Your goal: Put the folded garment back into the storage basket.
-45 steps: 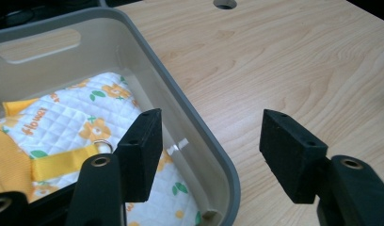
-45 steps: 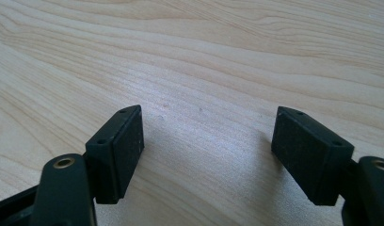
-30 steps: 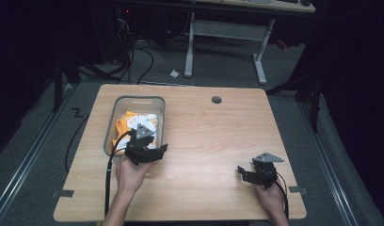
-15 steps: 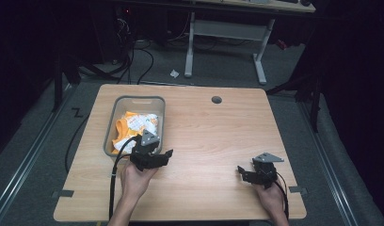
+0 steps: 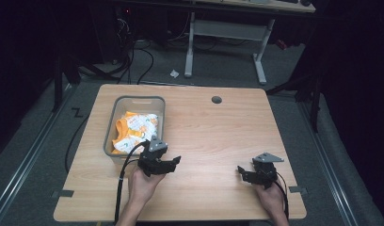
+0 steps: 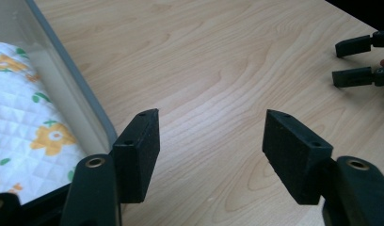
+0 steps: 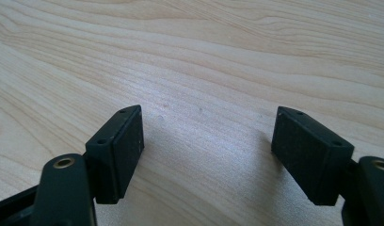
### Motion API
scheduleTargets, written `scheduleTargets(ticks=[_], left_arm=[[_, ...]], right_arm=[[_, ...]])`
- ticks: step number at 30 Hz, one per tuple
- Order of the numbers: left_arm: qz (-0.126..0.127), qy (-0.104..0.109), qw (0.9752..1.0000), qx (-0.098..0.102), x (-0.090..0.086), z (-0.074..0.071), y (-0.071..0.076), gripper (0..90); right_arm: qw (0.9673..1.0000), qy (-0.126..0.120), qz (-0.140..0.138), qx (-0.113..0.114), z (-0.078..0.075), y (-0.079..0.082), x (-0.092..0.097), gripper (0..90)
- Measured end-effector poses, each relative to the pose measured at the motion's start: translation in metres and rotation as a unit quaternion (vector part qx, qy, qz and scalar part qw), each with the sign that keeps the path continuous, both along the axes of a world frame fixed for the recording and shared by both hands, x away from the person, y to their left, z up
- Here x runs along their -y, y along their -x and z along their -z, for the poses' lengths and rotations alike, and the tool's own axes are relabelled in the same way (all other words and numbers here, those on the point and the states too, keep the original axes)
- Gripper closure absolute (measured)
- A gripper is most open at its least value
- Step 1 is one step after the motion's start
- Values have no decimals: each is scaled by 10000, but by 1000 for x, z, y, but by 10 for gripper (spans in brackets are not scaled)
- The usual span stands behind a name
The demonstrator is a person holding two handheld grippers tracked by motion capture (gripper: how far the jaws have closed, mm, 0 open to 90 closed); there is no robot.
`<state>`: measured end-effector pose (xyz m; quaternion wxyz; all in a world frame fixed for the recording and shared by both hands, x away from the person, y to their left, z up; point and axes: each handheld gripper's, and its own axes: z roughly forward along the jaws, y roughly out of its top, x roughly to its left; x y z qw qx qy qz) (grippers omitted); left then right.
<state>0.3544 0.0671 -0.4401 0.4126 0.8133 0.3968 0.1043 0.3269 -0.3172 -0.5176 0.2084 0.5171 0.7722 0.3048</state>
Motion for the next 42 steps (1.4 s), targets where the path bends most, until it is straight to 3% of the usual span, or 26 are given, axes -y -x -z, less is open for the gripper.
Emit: scheduleTargets(ticks=[19,42], left_arm=[[242,91,9996,-151,20,20,6,375],[234,285,9988,-336,35,45,9,377]], right_arm=[[10000,2,-1,1,0,0,0,258],[10000,2,0,0,0,0,0,258]])
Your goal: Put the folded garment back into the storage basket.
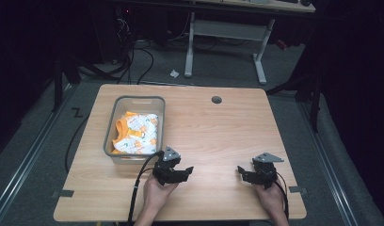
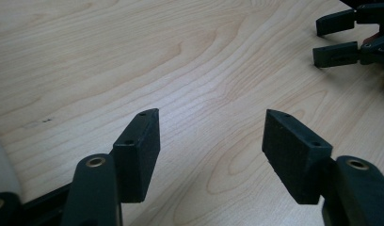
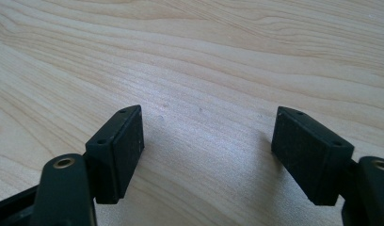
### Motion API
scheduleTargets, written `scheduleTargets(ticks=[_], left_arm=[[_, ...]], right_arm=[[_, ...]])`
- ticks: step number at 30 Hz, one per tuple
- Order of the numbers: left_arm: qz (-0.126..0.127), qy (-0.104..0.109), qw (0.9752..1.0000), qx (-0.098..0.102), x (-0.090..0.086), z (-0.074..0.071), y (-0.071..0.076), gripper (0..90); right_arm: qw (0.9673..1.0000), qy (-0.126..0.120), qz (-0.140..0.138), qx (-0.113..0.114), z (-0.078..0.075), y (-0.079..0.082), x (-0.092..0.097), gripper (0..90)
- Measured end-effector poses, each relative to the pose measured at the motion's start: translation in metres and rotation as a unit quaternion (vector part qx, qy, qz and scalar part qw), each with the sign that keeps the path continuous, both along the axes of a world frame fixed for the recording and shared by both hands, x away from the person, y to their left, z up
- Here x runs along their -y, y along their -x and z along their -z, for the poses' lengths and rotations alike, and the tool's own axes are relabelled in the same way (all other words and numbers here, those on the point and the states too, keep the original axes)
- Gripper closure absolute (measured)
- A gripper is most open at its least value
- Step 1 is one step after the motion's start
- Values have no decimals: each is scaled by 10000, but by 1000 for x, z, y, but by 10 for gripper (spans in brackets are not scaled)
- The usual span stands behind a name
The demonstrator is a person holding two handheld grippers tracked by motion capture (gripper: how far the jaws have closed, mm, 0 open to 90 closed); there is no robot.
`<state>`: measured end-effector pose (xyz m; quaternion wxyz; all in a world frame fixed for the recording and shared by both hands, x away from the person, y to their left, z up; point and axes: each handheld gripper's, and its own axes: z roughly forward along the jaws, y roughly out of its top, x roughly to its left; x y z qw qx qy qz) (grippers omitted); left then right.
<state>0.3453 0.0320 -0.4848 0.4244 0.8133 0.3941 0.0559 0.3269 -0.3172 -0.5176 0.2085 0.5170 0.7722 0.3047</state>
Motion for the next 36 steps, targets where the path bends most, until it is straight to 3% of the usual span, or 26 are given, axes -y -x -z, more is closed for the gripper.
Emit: scheduleTargets(ticks=[15,22,27,30,36], left_arm=[[-15,-60,9998,-183,11,22,-1,377],[-25,-194,9996,-197,18,33,0,378],[-168,-212,9996,41,19,36,1,378],[-233,-353,9988,255,22,38,3,376],[-231,-709,9961,464,29,38,6,352]], right_arm=[[10000,0,0,1,0,0,0,258],[10000,2,-2,2,0,0,0,258],[10000,3,0,-7,0,0,0,258],[10000,3,0,-5,0,0,0,258],[10000,5,-4,-5,0,0,0,258]])
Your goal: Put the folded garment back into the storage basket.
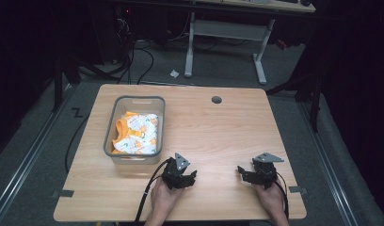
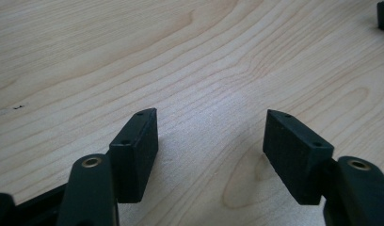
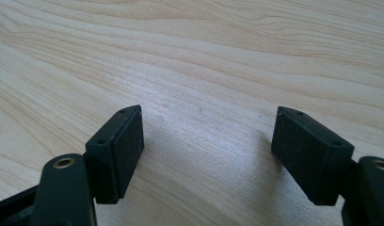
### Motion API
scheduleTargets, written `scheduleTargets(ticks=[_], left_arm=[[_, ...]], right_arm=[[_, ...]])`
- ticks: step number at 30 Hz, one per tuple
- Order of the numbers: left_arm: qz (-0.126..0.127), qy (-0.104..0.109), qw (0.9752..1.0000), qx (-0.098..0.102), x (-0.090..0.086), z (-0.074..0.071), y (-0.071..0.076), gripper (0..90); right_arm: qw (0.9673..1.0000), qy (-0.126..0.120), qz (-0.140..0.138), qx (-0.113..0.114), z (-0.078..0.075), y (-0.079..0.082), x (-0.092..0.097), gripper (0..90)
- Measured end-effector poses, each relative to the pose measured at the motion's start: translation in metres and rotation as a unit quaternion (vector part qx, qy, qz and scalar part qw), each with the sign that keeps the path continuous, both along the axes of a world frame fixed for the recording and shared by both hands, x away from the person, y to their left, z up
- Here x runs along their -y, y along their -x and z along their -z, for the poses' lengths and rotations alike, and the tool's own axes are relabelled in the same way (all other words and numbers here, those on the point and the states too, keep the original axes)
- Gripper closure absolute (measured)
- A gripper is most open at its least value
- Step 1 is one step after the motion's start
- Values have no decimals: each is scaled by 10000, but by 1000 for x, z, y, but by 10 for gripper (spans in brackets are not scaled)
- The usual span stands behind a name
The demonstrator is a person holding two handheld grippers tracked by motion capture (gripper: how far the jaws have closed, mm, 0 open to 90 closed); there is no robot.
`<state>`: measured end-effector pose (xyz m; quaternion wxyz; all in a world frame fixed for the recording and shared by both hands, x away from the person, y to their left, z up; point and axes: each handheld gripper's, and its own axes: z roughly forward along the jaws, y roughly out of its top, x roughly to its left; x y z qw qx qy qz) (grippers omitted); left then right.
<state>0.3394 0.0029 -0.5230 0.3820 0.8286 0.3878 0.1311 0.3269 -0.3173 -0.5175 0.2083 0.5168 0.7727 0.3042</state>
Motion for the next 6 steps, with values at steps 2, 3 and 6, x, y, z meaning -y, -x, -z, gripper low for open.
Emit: scheduleTargets(ticks=[2,3,6], left_arm=[[34,-146,9999,79,3,0,1,346],[48,-160,9998,77,3,0,2,336],[49,-148,9999,74,3,0,1,330]], right_arm=[[10000,0,1,0,0,0,0,259],[10000,1,1,1,0,0,0,259],[10000,2,-2,-4,0,0,0,258]])
